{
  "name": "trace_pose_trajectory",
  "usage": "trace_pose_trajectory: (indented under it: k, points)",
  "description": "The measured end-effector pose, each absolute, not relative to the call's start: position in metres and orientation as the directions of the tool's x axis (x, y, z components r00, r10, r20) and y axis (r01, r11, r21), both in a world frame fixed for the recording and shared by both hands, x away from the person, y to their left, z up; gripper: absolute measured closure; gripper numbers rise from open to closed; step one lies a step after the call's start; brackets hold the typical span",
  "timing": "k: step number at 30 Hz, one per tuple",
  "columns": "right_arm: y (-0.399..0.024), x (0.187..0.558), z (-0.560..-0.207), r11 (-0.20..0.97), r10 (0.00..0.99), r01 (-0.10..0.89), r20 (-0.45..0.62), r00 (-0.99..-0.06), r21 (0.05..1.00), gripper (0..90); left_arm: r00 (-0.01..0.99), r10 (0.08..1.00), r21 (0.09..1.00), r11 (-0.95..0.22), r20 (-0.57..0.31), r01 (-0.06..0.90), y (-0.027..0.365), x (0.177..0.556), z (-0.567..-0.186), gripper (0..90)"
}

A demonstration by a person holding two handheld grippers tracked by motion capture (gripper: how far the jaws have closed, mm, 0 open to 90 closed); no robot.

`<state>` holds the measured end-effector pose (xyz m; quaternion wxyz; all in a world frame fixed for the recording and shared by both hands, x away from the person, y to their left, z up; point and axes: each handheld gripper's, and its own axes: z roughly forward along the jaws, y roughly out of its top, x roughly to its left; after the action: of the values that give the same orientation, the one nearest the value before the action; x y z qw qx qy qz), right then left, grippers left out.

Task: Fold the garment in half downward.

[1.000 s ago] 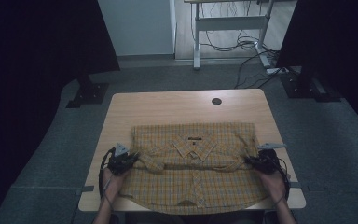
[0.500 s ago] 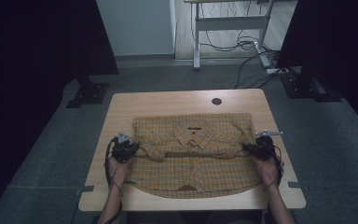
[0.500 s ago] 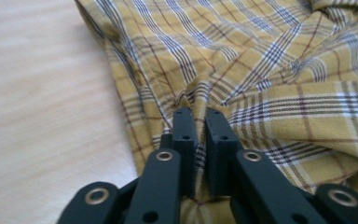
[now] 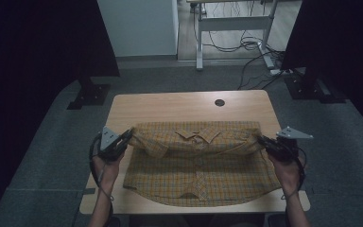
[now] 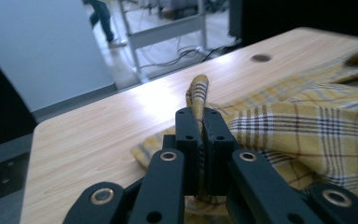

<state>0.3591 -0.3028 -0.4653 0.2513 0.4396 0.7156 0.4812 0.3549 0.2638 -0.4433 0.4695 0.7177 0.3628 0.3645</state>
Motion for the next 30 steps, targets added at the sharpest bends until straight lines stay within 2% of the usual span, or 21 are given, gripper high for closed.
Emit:
trace_pose_trajectory:
  k: [3,7,12,15,17,21,24,27,28,30]
  points:
    - [-0.306,0.336,-0.468,0.146,0.859,0.386,0.076,-0.506,0.911,84.2,0.507,0.852,0.937,-0.273,0.131,0.217,0.27,0.336,-0.457,86.6]
    - [-0.31,0.312,-0.505,0.145,0.835,0.465,0.144,-0.531,0.873,83.7,0.536,0.843,0.912,-0.254,0.045,0.324,0.276,0.318,-0.498,86.4]
    - [-0.313,0.301,-0.558,0.15,0.825,0.576,0.219,-0.521,0.804,82.9,0.535,0.845,0.845,-0.27,-0.022,0.461,0.279,0.312,-0.539,84.8]
    - [-0.318,0.3,-0.565,0.125,0.813,0.595,0.261,-0.52,0.794,81.7,0.526,0.847,0.833,-0.235,-0.078,0.501,0.284,0.315,-0.54,80.4]
    - [-0.319,0.3,-0.561,0.136,0.816,0.591,0.249,-0.522,0.795,77.5,0.518,0.85,0.837,-0.211,-0.098,0.505,0.287,0.316,-0.534,73.1]
    - [-0.322,0.3,-0.552,0.113,0.816,0.569,0.25,-0.521,0.815,62.4,0.523,0.842,0.845,-0.179,-0.134,0.505,0.289,0.317,-0.526,57.6]
    - [-0.321,0.302,-0.546,0.092,0.8,0.552,0.269,-0.537,0.829,54.5,0.523,0.839,0.831,-0.179,-0.151,0.526,0.288,0.324,-0.519,52.3]
    - [-0.313,0.309,-0.541,0.109,0.795,0.549,0.259,-0.549,0.829,51.1,0.535,0.828,0.806,-0.199,-0.166,0.557,0.283,0.334,-0.522,53.8]
    - [-0.311,0.312,-0.541,0.115,0.794,0.554,0.259,-0.55,0.824,53.0,0.54,0.826,0.796,-0.216,-0.16,0.565,0.281,0.336,-0.524,56.0]
    - [-0.304,0.317,-0.542,0.153,0.805,0.567,0.231,-0.546,0.809,64.6,0.547,0.825,0.789,-0.241,-0.141,0.566,0.278,0.337,-0.526,66.1]
